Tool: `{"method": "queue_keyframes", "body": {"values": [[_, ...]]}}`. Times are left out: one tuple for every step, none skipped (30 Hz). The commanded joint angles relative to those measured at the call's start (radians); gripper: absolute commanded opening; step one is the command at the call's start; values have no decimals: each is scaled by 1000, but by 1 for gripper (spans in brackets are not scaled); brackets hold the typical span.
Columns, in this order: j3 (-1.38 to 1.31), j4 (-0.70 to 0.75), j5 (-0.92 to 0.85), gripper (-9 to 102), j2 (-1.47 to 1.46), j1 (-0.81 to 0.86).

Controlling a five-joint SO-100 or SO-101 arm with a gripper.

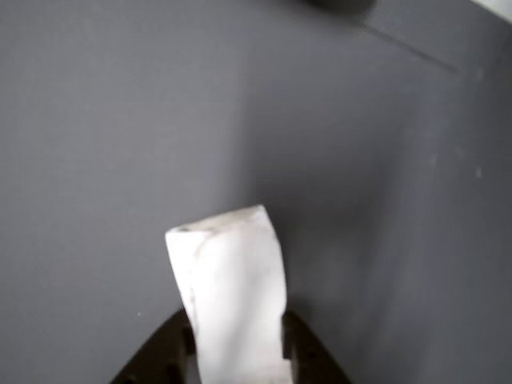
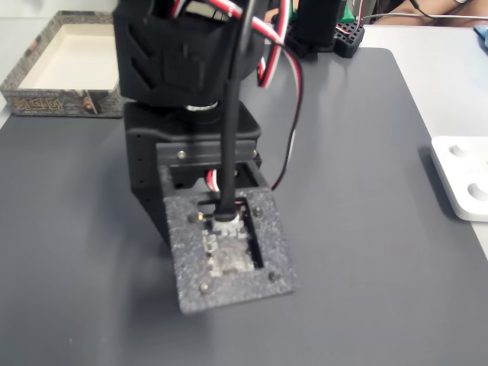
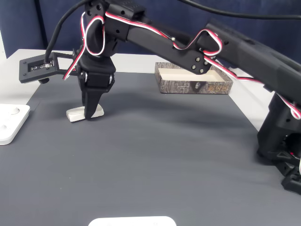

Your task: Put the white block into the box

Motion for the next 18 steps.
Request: {"method": "queue_keyframes", "body": {"values": [[-66, 14, -9, -2, 14, -9], [-69, 14, -9, -2, 14, -9], [-71, 14, -9, -2, 14, -9], [-71, 15, -9, -2, 20, -8], [-71, 15, -9, -2, 26, -6], [-71, 17, -9, -2, 35, -6], [-71, 21, -9, -2, 44, -3], [-66, 23, -9, -2, 57, -2], [-63, 25, -9, -2, 71, 0], [-57, 26, -9, -2, 86, 2], [-49, 26, -9, -2, 101, 5], [-41, 26, -9, -2, 117, 8], [-35, 26, -9, -2, 130, 11], [-25, 26, -9, -2, 146, 12], [-15, 26, -11, -2, 160, 14], [-11, 26, -11, -2, 170, 15], [-3, 26, -12, -2, 181, 15], [2, 26, -12, -2, 189, 15]]}}
